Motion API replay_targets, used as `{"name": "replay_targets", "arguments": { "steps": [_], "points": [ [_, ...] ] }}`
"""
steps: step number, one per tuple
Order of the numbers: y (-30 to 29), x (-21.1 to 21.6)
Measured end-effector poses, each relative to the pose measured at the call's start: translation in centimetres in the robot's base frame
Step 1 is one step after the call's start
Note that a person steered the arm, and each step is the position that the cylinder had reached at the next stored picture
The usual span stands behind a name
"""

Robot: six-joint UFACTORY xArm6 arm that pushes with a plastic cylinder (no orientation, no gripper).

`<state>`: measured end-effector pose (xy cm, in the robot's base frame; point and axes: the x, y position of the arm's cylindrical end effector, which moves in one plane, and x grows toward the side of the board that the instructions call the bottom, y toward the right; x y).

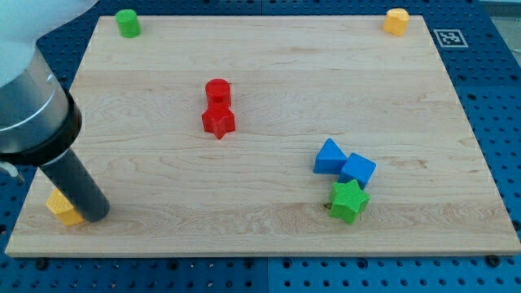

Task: Move your arm towards the red circle

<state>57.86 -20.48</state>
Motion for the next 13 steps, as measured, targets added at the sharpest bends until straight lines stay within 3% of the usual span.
{"name": "replay_targets", "arguments": {
  "steps": [6, 9, 11, 13],
  "points": [
    [4.2, -4.4],
    [4.3, -14.1],
    [10.4, -23.3],
    [18.3, -23.6]
  ]
}}
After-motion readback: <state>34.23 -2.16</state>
